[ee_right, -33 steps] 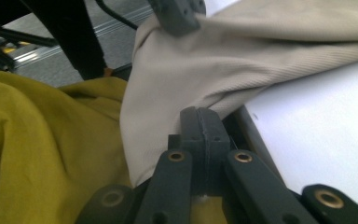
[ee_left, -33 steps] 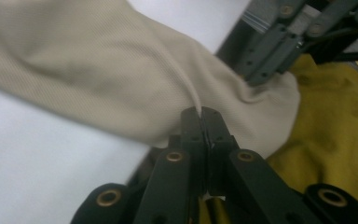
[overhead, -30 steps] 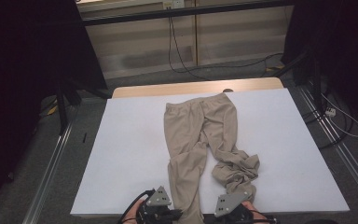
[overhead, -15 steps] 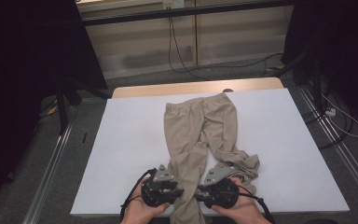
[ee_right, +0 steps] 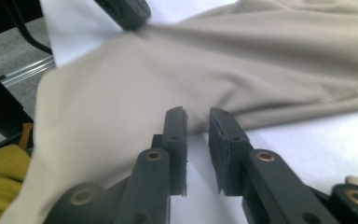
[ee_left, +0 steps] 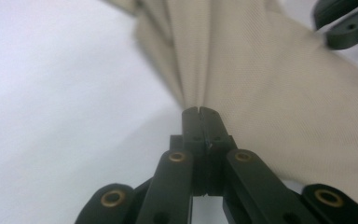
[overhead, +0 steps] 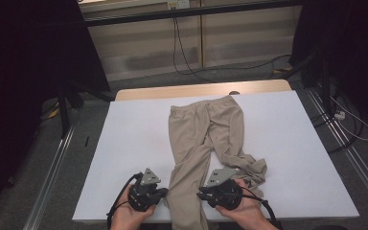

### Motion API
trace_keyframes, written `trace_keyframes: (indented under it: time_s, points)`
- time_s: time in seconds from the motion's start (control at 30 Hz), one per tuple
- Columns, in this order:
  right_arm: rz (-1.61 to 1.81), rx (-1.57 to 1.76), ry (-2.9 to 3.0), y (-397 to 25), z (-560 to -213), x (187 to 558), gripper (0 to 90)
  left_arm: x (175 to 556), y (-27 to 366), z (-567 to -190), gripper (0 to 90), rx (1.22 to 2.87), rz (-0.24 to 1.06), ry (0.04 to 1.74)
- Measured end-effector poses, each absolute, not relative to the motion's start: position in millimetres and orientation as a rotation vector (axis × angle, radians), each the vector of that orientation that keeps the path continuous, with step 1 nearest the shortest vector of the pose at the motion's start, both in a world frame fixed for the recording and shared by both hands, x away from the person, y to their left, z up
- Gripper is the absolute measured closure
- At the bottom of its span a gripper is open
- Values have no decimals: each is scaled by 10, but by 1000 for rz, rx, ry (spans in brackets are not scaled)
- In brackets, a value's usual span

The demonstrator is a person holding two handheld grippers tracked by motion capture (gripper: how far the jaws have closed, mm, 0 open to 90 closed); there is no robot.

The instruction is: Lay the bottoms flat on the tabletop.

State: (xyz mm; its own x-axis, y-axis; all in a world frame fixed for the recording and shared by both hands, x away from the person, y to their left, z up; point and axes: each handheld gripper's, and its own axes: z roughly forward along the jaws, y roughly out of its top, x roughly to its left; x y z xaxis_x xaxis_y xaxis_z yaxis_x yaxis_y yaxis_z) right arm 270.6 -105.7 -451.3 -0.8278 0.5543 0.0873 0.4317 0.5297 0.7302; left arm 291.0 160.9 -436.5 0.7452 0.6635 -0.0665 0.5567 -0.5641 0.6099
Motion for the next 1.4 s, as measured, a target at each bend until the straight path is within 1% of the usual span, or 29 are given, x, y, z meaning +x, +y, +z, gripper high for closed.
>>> trace_keyframes:
  time_s: [0.07,0.13,0.23,0.3,0.37,0.43,0.5,0.57,0.63,0.67,0.7,0.73,0.83,1.0,1.03,1.07,1.13,1.2,1.27,1.33,1.4]
  points:
    - [1167,863,2605,-1064,-4542,2704,728,2925,1643,-4359,900,2317,250,945]
    - [1166,869,2613,-1069,-4561,2703,692,2943,1677,-4371,900,2306,230,967]
    - [1175,855,2595,-1051,-4537,2721,693,2965,1678,-4383,900,2306,219,984]
    - [1190,839,2593,-1024,-4500,2765,729,2967,1657,-4389,900,2313,220,969]
    - [1196,823,2603,-977,-4487,2816,723,2960,1636,-4392,900,2318,221,960]
    - [1209,814,2625,-917,-4511,2850,685,2955,1634,-4385,900,2320,221,951]
    - [1191,815,2649,-856,-4570,2855,611,2951,1637,-4382,900,2315,222,948]
    - [1193,805,2626,-833,-4597,2832,614,2956,1639,-4391,900,2310,215,951]
    - [1165,786,2612,-816,-4594,2806,644,2962,1636,-4394,900,2307,205,958]
    - [1162,782,2611,-815,-4596,2796,706,2962,1635,-4391,900,2303,204,959]
    - [1161,786,2611,-820,-4590,2792,845,2960,1634,-4386,900,2300,205,958]
    - [1154,801,2605,-829,-4584,2791,866,2958,1633,-4380,900,2298,205,953]
    - [1140,814,2605,-896,-4558,2783,877,2955,1620,-4367,900,2285,178,929]
    - [1155,871,2595,-1154,-4485,2700,877,2957,1519,-4349,894,2219,135,876]
    - [1147,878,2591,-1203,-4473,2675,877,2953,1490,-4343,847,2212,136,871]
    - [1135,888,2586,-1250,-4466,2651,878,2944,1458,-4338,781,2209,146,868]
    - [1119,897,2587,-1345,-4460,2609,878,2907,1416,-4320,752,2200,166,816]
    - [1100,915,2585,-1434,-4466,2567,877,2865,1403,-4303,711,2188,156,794]
    - [1073,928,2580,-1520,-4471,2526,878,2813,1402,-4289,720,2197,158,755]
    - [1060,932,2584,-1593,-4473,2505,878,2753,1368,-4294,800,2228,160,691]
    - [1040,931,2585,-1643,-4476,2471,875,2707,1319,-4310,818,2246,168,640]
